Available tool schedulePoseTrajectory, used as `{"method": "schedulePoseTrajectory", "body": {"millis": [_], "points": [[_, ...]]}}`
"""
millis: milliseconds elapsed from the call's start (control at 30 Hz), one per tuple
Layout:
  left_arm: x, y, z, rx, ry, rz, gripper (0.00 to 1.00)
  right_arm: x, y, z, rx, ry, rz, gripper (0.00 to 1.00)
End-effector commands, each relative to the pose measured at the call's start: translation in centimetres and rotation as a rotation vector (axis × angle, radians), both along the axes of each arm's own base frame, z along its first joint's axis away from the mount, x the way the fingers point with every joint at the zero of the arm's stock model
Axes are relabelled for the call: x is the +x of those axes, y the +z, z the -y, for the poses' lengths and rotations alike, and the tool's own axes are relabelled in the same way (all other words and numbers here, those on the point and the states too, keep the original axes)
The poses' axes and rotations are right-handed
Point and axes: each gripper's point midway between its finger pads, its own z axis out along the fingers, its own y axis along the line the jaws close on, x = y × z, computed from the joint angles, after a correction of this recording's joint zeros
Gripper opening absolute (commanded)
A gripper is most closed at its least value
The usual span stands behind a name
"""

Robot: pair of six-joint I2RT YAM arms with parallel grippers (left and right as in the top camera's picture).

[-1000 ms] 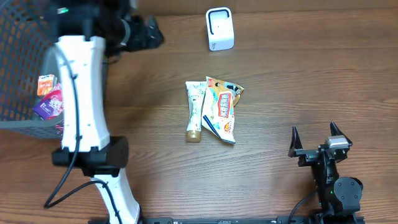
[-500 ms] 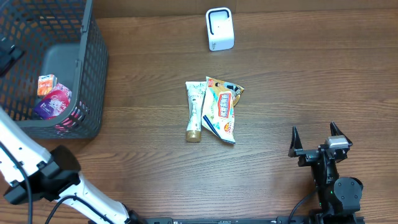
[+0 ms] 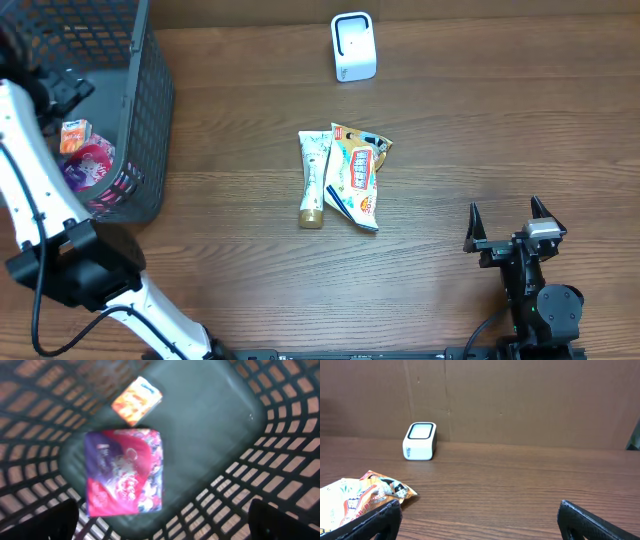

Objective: Scan the item barcode
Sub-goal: 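Reach the left gripper into the basket and grasp the red-purple box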

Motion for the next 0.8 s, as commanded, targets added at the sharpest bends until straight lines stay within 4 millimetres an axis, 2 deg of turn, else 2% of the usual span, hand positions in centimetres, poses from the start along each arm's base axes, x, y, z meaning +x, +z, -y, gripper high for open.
{"method": "schedulePoseTrajectory", "body": {"millis": [0,200,333,500,600,633,733,767], "points": [[0.1,-2.8,0.0,0.054,0.016,-0.075,1.0,0.0,-0.2,0.1,-0.004,-0.008,0.003,1.0],[-0.9,-9.1,0.3,0.002,0.054,-0.162,1.0,0.0,-0.2,0.1,-0.004,-0.008,0.003,1.0],[-1.5,-12.9,0.7,-0.015,0.054,-0.198,0.94,0.0,-0.2,0.1,-0.004,-0.008,0.003,1.0],[-2.2,-15.8,0.8,-0.017,0.056,-0.222,0.9,0.0,-0.2,0.1,-0.004,-0.008,0.003,1.0],[-3.4,-17.9,0.6,0.012,0.068,-0.264,0.88,0.0,-0.2,0.1,-0.004,-0.008,0.003,1.0],[-4.2,-18.9,0.4,0.034,0.076,-0.29,0.86,0.0,-0.2,0.1,-0.004,-0.008,0.003,1.0],[-5.1,-19.3,-0.2,0.076,0.091,-0.327,0.73,0.0,-0.2,0.1,-0.004,-0.008,0.004,1.0],[-5.2,-19.2,-0.4,0.087,0.095,-0.332,0.6,0.0,-0.2,0.1,-0.004,-0.008,0.004,1.0]]}}
